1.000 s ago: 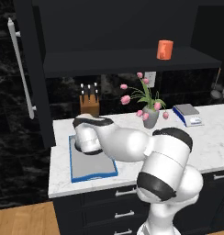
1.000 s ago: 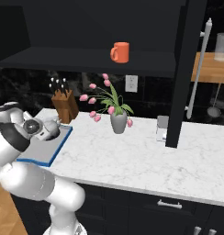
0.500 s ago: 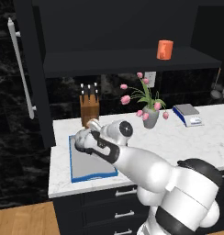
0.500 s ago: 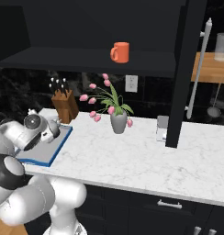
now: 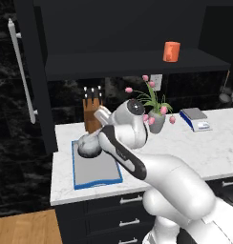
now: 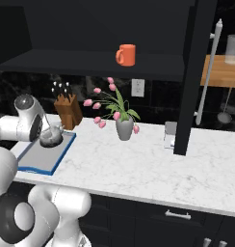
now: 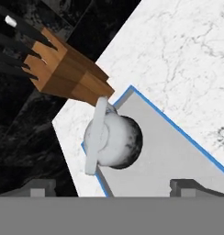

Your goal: Pick the kettle from the counter and place it on the tray. Then pick the mug from the cabinet and place it on the tray. Then close the cabinet doors.

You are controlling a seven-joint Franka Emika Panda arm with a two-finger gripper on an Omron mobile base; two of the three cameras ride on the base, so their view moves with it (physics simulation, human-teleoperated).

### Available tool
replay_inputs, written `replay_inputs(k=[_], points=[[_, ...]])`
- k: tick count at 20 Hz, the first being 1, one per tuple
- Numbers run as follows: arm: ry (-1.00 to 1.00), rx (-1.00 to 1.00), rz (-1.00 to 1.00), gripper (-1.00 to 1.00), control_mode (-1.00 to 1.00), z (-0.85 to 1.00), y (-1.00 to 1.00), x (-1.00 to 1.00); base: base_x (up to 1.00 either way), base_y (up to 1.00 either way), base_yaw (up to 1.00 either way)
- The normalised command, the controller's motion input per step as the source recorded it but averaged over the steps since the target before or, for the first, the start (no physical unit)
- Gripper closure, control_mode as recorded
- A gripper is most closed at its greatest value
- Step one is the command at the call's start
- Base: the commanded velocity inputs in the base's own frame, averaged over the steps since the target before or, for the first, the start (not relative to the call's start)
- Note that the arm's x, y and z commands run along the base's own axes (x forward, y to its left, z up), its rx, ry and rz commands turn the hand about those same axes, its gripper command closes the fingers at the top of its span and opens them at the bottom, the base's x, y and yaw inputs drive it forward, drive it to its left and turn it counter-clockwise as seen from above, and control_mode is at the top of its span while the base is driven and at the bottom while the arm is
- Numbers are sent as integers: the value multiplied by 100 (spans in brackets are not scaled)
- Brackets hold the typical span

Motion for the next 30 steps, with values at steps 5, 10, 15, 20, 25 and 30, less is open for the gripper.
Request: replay_inputs(k=[5, 10, 15, 20, 25, 30], points=[[-1, 0, 4, -100, -100, 0, -21, -13, 0, 0, 0], [-10, -4, 20, -100, -100, 45, -76, -59, 0, 0, 0], [-9, -19, 15, -100, -100, 94, -81, -73, 0, 0, 0], [-20, -32, 11, -100, -100, 100, -70, -48, 0, 0, 0], [-13, -36, 2, -100, -100, 100, -59, -25, 0, 0, 0], [-1, -32, 0, -100, -100, 74, -55, -2, 0, 0, 0]])
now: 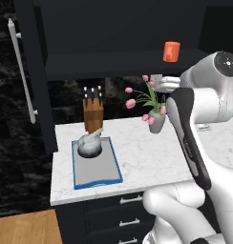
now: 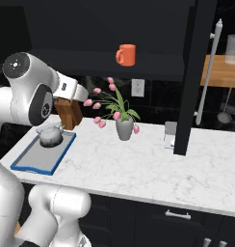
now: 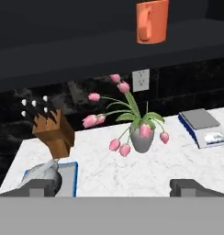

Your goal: Pick the kettle from the counter and place it on the tray. Then pick the mug from the cabinet and place it on the tray. Then close the cabinet doors.

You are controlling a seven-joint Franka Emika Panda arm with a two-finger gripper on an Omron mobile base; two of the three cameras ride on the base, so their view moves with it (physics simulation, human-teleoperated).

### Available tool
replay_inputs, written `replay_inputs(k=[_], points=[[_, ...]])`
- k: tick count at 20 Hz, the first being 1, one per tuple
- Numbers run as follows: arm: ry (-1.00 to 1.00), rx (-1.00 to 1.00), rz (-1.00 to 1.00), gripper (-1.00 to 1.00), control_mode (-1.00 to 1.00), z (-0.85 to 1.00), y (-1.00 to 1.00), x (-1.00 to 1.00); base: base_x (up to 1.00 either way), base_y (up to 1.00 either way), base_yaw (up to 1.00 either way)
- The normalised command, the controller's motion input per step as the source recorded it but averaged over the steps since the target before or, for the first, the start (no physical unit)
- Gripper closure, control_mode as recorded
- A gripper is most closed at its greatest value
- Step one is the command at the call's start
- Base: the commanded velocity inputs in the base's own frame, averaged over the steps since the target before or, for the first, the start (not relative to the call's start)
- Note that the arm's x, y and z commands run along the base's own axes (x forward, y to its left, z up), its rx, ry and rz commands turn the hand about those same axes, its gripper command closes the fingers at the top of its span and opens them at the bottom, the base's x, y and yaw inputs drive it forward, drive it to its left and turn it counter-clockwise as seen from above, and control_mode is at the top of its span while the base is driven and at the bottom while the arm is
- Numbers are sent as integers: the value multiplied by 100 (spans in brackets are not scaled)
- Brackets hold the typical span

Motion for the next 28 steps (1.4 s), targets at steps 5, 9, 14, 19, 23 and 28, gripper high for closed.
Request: replay_inputs(k=[5, 9, 14, 19, 23, 28], points=[[-1, -21, -5, -100, -100, 33, -61, 2, 0, 0, 0], [-13, -8, -9, -100, -100, 0, -46, 27, 0, 0, 0], [-11, 0, -14, -100, -100, 12, -2, 21, 0, 0, 0], [2, 1, -14, -100, -100, 32, 0, 29, 0, 0, 0], [14, 0, -3, -100, -100, 11, 0, 41, 0, 0, 0], [6, 0, 0, -100, -100, 0, 0, 52, 0, 0, 0]])
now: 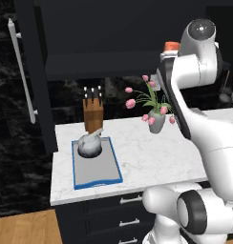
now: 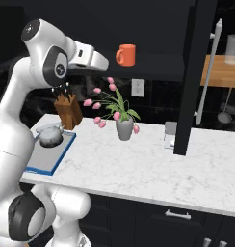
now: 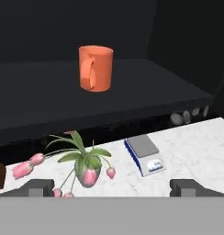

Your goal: Pick the kettle from the counter and place it on the tray. Then pick the mug from the cabinet and place it on the tray. Then close the cabinet doors.

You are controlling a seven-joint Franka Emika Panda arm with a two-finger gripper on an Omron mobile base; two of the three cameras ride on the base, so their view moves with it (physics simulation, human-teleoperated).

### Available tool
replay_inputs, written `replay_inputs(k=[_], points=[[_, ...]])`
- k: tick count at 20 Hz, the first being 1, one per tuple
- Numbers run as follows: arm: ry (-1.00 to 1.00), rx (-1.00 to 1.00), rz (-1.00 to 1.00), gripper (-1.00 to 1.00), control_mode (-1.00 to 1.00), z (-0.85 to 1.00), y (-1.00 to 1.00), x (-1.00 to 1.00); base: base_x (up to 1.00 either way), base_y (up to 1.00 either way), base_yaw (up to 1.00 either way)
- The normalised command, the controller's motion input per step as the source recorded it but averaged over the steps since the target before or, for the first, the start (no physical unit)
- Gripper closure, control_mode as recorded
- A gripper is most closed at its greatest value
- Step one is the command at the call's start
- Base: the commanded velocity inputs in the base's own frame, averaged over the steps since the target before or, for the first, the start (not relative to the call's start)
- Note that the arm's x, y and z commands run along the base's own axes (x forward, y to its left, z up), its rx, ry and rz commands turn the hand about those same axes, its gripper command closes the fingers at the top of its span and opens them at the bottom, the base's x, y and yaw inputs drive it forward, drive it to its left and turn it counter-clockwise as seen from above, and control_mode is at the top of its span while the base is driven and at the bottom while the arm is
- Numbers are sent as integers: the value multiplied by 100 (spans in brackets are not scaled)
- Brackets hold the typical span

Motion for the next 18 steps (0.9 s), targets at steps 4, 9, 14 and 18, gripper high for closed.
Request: replay_inputs(k=[4, 9, 14, 18], points=[[0, 0, -2, -100, -100, 0, 0, 58, 0, 0, 0], [0, 0, -8, -100, -100, 0, -10, 41, 0, 0, 0], [0, 0, -12, -100, -100, 0, -4, 42, 0, 0, 0], [0, 0, -8, -100, -100, -6, 0, 48, 0, 0, 0]])
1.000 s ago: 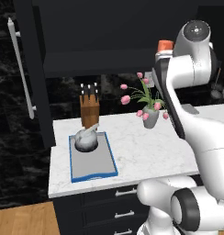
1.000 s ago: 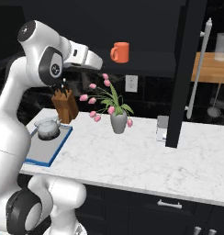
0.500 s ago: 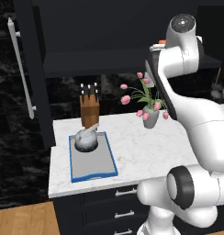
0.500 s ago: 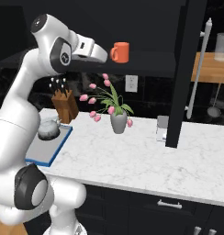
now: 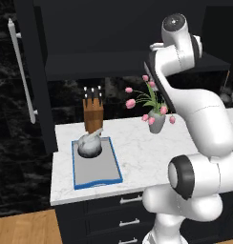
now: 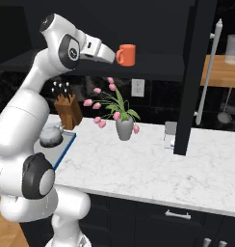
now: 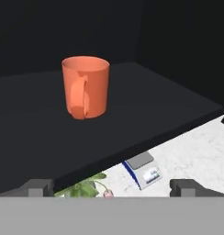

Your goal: Pick the kettle from the counter and place it on the tray. Then pick the mug from the cabinet and place it on the tray. Then close the cabinet doors.

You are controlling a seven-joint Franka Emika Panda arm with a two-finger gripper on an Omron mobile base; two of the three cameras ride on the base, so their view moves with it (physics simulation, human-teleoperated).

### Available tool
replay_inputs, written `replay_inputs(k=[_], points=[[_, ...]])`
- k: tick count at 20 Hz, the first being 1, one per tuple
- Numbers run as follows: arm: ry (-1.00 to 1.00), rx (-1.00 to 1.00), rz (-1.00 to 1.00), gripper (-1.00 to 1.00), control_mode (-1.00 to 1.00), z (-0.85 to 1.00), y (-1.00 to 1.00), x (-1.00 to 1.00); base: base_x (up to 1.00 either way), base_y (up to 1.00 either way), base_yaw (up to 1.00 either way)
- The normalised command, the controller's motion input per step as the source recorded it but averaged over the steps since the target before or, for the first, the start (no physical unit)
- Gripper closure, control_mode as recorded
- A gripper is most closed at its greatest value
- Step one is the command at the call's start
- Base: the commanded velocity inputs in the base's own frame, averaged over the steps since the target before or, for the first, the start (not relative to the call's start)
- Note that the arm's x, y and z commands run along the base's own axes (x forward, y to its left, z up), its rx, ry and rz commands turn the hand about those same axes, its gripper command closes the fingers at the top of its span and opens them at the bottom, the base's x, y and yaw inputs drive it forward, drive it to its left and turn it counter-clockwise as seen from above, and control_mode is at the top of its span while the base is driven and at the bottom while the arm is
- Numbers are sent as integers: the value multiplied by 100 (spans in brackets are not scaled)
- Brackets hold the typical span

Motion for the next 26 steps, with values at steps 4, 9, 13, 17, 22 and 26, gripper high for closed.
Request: replay_inputs(k=[4, 9, 13, 17, 22, 26], points=[[0, 0, -5, -100, -100, -5, -1, 47, 0, 0, 0], [0, 0, -3, -100, -100, -1, -8, 32, 0, 0, 0], [0, 0, -1, -100, -100, -3, -10, 29, 0, 0, 0], [0, 0, 0, -100, -100, -3, -8, 28, 0, 0, 0], [0, 0, 0, -100, -100, -5, -5, 29, 0, 0, 0], [0, 0, 0, -100, -100, -7, -6, 27, 0, 0, 0]])
